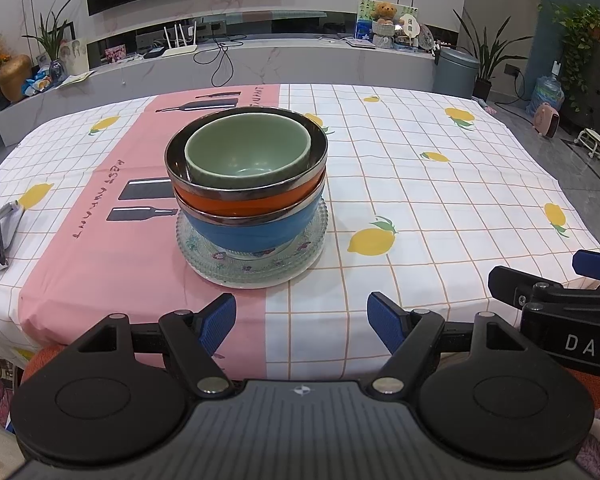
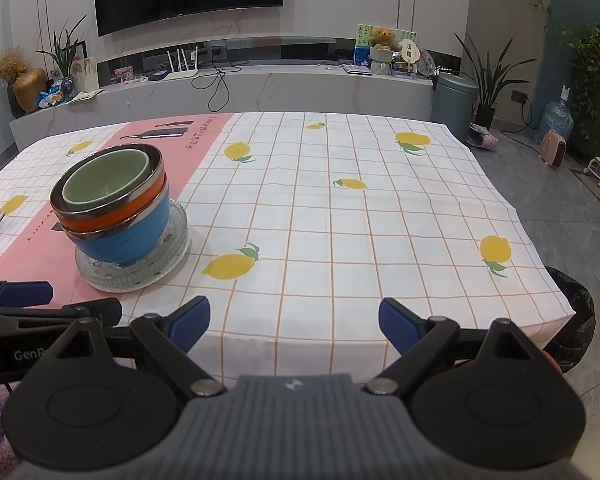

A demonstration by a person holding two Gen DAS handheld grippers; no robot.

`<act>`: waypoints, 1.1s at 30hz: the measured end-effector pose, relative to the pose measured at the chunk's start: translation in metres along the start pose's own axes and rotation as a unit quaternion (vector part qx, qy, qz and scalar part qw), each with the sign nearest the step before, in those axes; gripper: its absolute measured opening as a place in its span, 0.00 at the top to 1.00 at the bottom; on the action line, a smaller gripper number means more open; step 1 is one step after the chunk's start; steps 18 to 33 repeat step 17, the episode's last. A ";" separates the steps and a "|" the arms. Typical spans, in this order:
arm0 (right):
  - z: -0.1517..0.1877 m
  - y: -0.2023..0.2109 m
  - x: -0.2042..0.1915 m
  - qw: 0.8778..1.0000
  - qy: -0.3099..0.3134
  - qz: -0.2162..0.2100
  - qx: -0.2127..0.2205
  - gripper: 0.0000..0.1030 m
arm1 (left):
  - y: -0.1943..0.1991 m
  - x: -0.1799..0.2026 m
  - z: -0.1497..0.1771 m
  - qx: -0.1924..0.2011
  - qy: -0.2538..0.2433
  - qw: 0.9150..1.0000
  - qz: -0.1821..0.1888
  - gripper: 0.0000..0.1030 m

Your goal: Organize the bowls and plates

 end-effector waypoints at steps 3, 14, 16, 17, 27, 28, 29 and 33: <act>-0.001 -0.001 0.001 1.000 0.000 0.000 0.000 0.13 | 0.000 0.000 0.000 0.001 0.000 1.000 0.000 0.15; -0.001 -0.001 0.000 1.000 0.000 0.000 -0.001 0.13 | 0.001 0.000 0.000 0.003 0.002 1.000 0.002 0.15; 0.000 -0.002 0.000 1.000 0.000 -0.001 -0.001 0.13 | 0.001 0.000 0.000 0.003 0.003 1.000 0.003 0.15; 0.000 -0.001 0.000 1.000 0.000 0.000 -0.001 0.13 | 0.001 0.000 0.000 0.003 0.003 1.000 0.003 0.15; 0.000 -0.001 0.000 1.000 0.000 0.000 -0.001 0.13 | 0.001 0.000 0.000 0.003 0.003 1.000 0.003 0.15; 0.000 -0.001 0.000 1.000 0.000 0.000 -0.001 0.13 | 0.001 0.000 0.000 0.003 0.003 1.000 0.003 0.15; 0.000 -0.001 0.000 1.000 0.000 0.000 -0.001 0.13 | 0.001 0.000 0.000 0.003 0.003 1.000 0.003 0.15; 0.000 -0.001 0.000 1.000 0.000 0.000 -0.001 0.13 | 0.001 0.000 0.000 0.003 0.003 1.000 0.003 0.15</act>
Point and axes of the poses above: each gripper's, at about its wrist camera, not at the fingertips, and y roughly against the way its jaws point, x to its right, z to its underside, the point moved 9 cm from there along -y, roughly the way its jaws point, and after that the axes turned 15 degrees about y, right-handed, at the moved point
